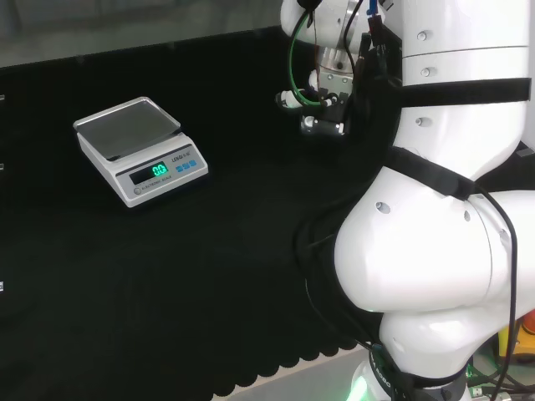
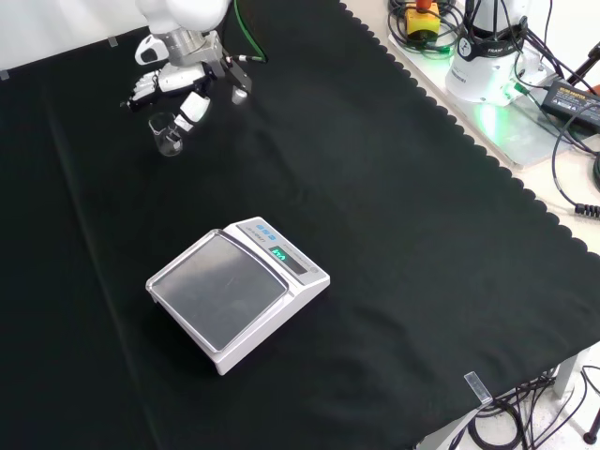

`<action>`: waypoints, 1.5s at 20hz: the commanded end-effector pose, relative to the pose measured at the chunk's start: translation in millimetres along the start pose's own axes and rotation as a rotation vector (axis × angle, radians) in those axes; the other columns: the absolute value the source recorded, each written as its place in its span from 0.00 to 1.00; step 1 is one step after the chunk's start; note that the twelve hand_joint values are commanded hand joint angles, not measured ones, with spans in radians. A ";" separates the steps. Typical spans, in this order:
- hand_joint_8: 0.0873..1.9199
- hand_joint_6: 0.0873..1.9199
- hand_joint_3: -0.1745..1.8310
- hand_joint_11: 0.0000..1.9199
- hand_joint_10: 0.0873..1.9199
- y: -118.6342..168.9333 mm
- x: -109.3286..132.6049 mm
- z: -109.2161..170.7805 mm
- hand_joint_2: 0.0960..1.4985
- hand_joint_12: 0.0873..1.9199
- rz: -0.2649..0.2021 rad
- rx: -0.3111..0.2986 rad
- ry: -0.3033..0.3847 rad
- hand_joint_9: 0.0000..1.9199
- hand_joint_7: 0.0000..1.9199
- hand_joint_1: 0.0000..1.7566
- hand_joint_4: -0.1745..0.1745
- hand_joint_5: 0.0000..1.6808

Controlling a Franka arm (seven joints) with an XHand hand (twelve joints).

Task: Pick up the beaker.

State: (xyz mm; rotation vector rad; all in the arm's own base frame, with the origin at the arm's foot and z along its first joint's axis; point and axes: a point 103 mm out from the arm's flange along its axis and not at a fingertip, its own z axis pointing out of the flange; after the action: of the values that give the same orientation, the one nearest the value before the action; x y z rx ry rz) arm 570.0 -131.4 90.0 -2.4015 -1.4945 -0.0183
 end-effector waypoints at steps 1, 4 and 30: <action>0.38 0.00 0.14 0.04 0.44 -4.2 -13.0 8.2 0.61 0.79 0.028 0.011 -0.003 0.03 0.00 0.17 0.33 0.13; 0.39 0.00 0.14 0.08 0.45 -6.0 -22.0 14.2 0.60 0.78 0.024 0.023 0.015 0.06 0.00 0.17 0.33 0.13; 0.35 0.25 0.24 0.51 0.23 6.6 -8.3 11.3 0.57 0.57 0.004 -0.261 -0.132 0.62 0.47 0.52 0.33 0.53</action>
State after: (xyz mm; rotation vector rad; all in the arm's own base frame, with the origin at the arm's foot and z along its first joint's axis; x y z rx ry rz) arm 570.5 -139.2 69.2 -2.5575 -1.5695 -0.0205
